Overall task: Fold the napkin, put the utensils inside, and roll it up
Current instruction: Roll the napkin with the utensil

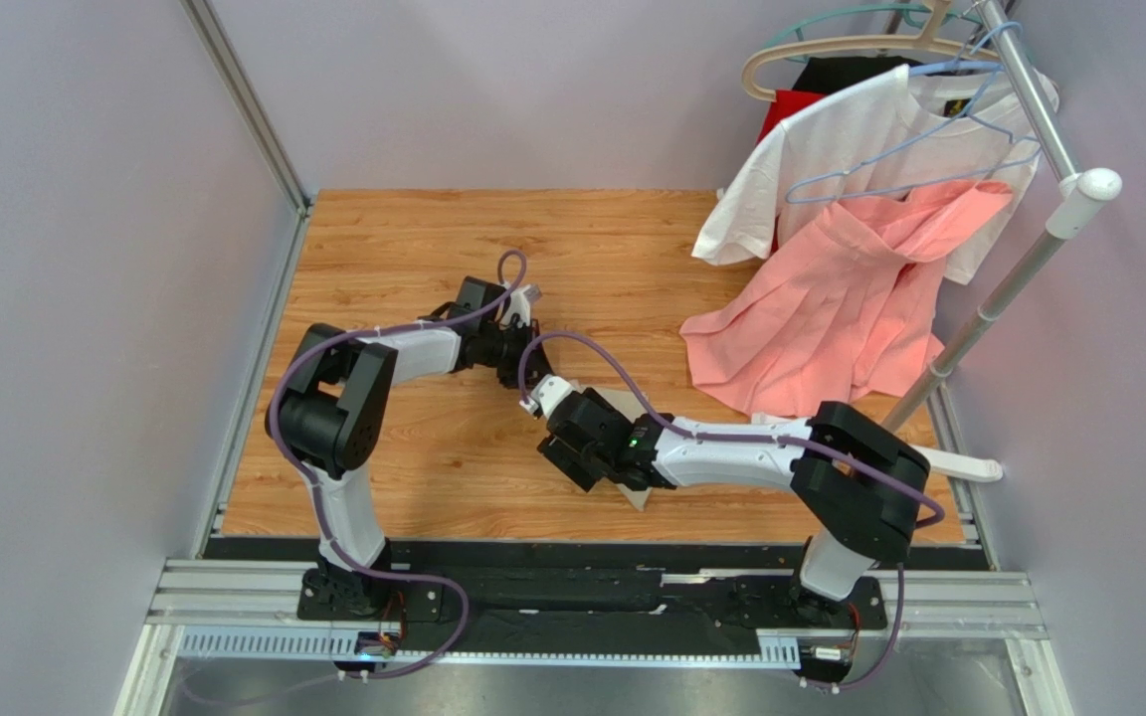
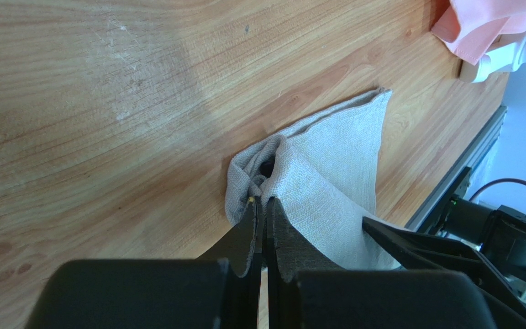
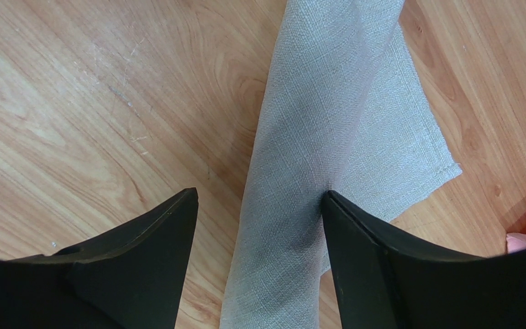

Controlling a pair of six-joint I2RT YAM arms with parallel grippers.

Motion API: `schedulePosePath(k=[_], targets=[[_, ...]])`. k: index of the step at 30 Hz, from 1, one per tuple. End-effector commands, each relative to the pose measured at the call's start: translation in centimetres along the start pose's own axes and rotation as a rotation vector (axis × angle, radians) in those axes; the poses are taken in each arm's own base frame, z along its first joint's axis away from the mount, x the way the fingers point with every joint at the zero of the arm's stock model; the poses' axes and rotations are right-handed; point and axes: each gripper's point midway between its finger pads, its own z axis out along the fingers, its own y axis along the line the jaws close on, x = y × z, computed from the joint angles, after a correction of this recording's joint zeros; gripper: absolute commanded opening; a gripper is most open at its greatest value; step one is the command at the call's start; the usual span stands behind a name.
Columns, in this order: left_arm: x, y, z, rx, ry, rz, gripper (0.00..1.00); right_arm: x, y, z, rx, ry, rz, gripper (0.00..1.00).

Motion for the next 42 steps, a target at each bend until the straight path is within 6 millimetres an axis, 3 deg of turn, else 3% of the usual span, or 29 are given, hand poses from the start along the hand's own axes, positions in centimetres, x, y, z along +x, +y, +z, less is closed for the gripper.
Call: schedulePosePath(k=[1,7,10,11,15,17,19,25,32,42], targets=[[0.5,0.1,0.0,-0.007,0.034,0.006,0.00,-1.9,-0.3,0.8,0.040,-0.054,0.001,0.68],[0.0,-1.2,-0.8,0.037,-0.008,0.046,0.02,-0.7,0.1,1.8,0.016,-0.008,0.037,0.46],[-0.3,-1.9,-1.7,0.049,-0.058,0.070,0.25,-0.8,0.6,1.6,-0.042,-0.009,0.075,0.39],[-0.2,-1.8,-1.9,0.042,-0.068,0.071,0.44,-0.6,1.1,1.5,-0.082,-0.005,0.086,0.39],[-0.7,-1.4,-3.8,-0.008,-0.147,0.061,0.61,-1.0,1.6,0.8,-0.196,-0.044,0.177,0.36],[-0.6,-0.9,-5.0,-0.035,-0.188,0.040,0.63,-1.5,2.6,0.0,-0.300,-0.067,0.237,0.34],[-1.2,-0.7,-6.4,-0.056,-0.244,0.040,0.64,-1.4,2.3,-0.1,-0.342,-0.082,0.279,0.33],[-0.2,-0.7,-7.7,-0.057,-0.293,0.098,0.64,-1.6,2.5,-0.6,-0.502,-0.090,0.359,0.31],[0.4,-1.6,-7.5,0.040,-0.337,0.158,0.64,-2.2,2.5,-0.7,-0.691,-0.097,0.445,0.30],[0.4,-1.2,-6.3,0.069,-0.328,0.191,0.64,-1.6,1.7,0.7,-0.786,-0.049,0.509,0.29]])
